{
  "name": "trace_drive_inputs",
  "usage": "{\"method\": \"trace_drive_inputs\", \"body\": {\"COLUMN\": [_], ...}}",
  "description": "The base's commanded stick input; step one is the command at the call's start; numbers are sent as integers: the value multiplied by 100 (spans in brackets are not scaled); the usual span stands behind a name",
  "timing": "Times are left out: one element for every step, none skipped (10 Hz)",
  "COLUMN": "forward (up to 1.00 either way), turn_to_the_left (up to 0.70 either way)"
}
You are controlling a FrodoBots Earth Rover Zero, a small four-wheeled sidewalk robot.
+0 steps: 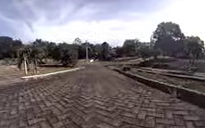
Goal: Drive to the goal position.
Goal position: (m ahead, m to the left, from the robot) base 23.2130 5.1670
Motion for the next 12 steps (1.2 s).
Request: {"method": "trace_drive_inputs", "body": {"forward": [100, 100, 100, 100, 100, 100, 100, 100, 100, 100, 100, 100], "turn_to_the_left": [0, 0, 0, 0, 0, 0, 0, 0, 0, 0, 0, 0]}}
